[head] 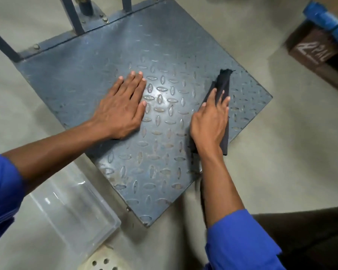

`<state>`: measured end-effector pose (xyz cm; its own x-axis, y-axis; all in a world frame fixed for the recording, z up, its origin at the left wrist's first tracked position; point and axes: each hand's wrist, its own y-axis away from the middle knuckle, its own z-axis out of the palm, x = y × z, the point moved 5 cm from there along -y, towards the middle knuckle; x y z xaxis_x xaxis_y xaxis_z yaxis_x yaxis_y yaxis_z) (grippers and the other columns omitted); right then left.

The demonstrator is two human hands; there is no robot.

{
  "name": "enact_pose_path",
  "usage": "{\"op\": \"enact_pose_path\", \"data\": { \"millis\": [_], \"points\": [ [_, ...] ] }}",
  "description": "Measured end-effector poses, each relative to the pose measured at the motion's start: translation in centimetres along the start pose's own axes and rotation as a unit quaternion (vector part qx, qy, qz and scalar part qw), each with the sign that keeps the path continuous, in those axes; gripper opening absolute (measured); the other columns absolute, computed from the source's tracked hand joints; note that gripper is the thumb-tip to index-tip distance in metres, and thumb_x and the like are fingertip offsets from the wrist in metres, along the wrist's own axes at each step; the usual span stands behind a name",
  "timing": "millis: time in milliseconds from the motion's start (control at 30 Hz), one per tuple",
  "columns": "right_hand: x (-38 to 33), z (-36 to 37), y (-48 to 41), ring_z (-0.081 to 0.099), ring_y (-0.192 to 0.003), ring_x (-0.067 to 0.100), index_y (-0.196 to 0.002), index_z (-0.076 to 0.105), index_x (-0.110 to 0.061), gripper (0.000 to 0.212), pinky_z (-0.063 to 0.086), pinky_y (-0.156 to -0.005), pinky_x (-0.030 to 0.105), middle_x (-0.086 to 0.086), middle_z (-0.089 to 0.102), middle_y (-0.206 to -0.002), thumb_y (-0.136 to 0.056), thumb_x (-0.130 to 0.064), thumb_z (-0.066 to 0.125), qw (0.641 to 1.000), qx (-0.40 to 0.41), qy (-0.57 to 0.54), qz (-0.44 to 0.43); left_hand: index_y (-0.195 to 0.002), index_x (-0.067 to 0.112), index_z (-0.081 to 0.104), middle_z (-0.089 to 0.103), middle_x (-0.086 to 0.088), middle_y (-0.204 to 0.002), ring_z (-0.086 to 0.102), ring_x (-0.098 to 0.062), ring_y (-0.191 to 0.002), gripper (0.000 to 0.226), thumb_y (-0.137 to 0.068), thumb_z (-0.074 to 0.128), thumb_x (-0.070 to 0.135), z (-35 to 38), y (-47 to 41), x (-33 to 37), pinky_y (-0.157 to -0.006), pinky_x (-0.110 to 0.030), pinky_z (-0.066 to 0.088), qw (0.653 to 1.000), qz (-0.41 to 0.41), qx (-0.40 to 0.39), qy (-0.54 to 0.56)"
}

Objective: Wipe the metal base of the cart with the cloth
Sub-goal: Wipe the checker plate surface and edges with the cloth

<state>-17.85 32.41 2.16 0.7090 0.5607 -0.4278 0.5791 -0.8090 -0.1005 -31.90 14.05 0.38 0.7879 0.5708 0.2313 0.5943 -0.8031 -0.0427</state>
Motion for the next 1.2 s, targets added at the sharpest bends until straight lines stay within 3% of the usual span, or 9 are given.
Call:
{"op": "enact_pose_path", "data": {
  "millis": [133, 267, 400, 500, 633, 767, 1000, 1100, 1200],
  "points": [
    [-7.5, 1.2, -1.3, 0.013, -0.163, 0.033, -0.167, 0.026, -0.014, 0.058, 0.012, -0.132, 0.043, 0.016, 0.023, -0.174, -0.111, -0.017, 0.041, 0.992, -0.054, -0.072, -0.084, -0.169, 0.004, 0.016, 0.011, -0.015, -0.178, 0.006, -0.026, -0.166, 0.074, -0.107, 0.013, 0.045, 0.2, 0.7, 1.3, -0.135, -0.046, 0.002, 1.000, 0.019, 0.008, -0.002],
    [-7.9, 4.0, -0.6, 0.011, -0.164, 0.028, -0.167, 0.029, -0.017, 0.057, 0.008, -0.133, 0.041, 0.008, 0.021, -0.175, -0.111, -0.026, 0.035, 0.977, -0.084, 0.013, -0.195, -0.168, 0.003, 0.017, 0.013, -0.015, -0.177, 0.007, -0.027, -0.166, 0.072, -0.109, 0.017, 0.043, 0.7, 1.8, 2.4, -0.135, -0.047, 0.003, 0.999, 0.038, 0.011, -0.009],
    [0.9, 0.4, 2.3, 0.011, -0.164, 0.029, -0.167, 0.030, -0.016, 0.057, 0.008, -0.134, 0.044, 0.008, 0.024, -0.174, -0.111, -0.027, 0.035, 0.996, 0.001, 0.030, -0.084, -0.169, 0.004, 0.012, 0.008, -0.015, -0.178, 0.003, -0.025, -0.166, 0.074, -0.108, 0.013, 0.046, 0.9, 2.7, 3.4, -0.135, -0.045, 0.000, 0.998, 0.057, -0.006, -0.004],
    [3.3, -1.9, 2.7, 0.015, -0.163, 0.035, -0.164, 0.035, -0.013, 0.059, 0.011, -0.134, 0.045, 0.013, 0.034, -0.170, -0.106, -0.011, 0.046, 1.000, -0.008, 0.009, 0.002, -0.169, 0.003, 0.012, 0.009, -0.016, -0.178, 0.003, -0.025, -0.166, 0.073, -0.109, 0.013, 0.045, 1.3, 3.2, 4.7, -0.135, -0.045, 0.001, 0.996, 0.084, -0.003, -0.003],
    [-4.0, -1.4, 1.6, 0.019, -0.162, 0.033, -0.164, 0.037, -0.013, 0.060, 0.019, -0.131, 0.043, 0.015, 0.031, -0.171, -0.105, -0.010, 0.047, 0.991, -0.056, -0.093, -0.081, -0.168, 0.003, 0.019, 0.014, -0.016, -0.177, 0.008, -0.027, -0.165, 0.071, -0.109, 0.017, 0.042, 1.5, 3.2, 5.2, -0.135, -0.046, 0.005, 0.995, 0.094, 0.007, -0.011],
    [-3.7, 1.6, 3.1, 0.010, -0.164, 0.028, -0.167, 0.030, -0.017, 0.058, 0.009, -0.133, 0.042, 0.009, 0.022, -0.175, -0.110, -0.026, 0.036, 0.989, -0.054, -0.009, -0.140, -0.168, 0.003, 0.020, 0.015, -0.016, -0.177, 0.010, -0.028, -0.165, 0.070, -0.110, 0.019, 0.042, 1.3, 3.5, 5.4, -0.135, -0.047, 0.006, 0.995, 0.103, 0.013, -0.008],
    [7.4, -2.2, 6.8, 0.009, -0.164, 0.031, -0.164, 0.036, -0.017, 0.052, 0.018, -0.132, 0.046, 0.008, 0.034, -0.171, -0.113, -0.026, 0.035, 0.992, 0.063, -0.080, 0.074, -0.170, 0.010, 0.013, 0.009, -0.010, -0.178, 0.003, -0.022, -0.166, 0.071, -0.111, 0.016, 0.049, 1.3, 3.7, 4.9, -0.135, -0.045, 0.003, 0.994, 0.106, -0.005, -0.009],
    [2.7, -2.3, 8.0, 0.015, -0.163, 0.032, -0.160, 0.044, -0.013, 0.050, 0.009, -0.134, 0.043, 0.011, 0.041, -0.167, -0.112, -0.024, 0.037, 0.995, 0.055, -0.087, -0.013, -0.171, 0.015, 0.016, 0.013, -0.005, -0.178, 0.005, -0.019, -0.165, 0.074, -0.110, 0.019, 0.057, 0.8, 3.2, 3.1, -0.135, -0.045, 0.006, 0.994, 0.109, -0.009, -0.001],
    [-3.7, -1.0, 9.9, 0.021, -0.162, 0.029, -0.156, 0.050, -0.014, 0.047, 0.015, -0.133, 0.041, 0.009, 0.043, -0.166, -0.110, -0.021, 0.043, 0.980, -0.024, -0.146, -0.133, -0.169, 0.012, 0.022, 0.019, -0.009, -0.177, 0.011, -0.025, -0.165, 0.077, -0.108, 0.023, 0.059, -0.1, 3.2, -0.5, -0.134, -0.046, 0.008, 0.999, 0.029, 0.010, 0.011]
  ]
}}
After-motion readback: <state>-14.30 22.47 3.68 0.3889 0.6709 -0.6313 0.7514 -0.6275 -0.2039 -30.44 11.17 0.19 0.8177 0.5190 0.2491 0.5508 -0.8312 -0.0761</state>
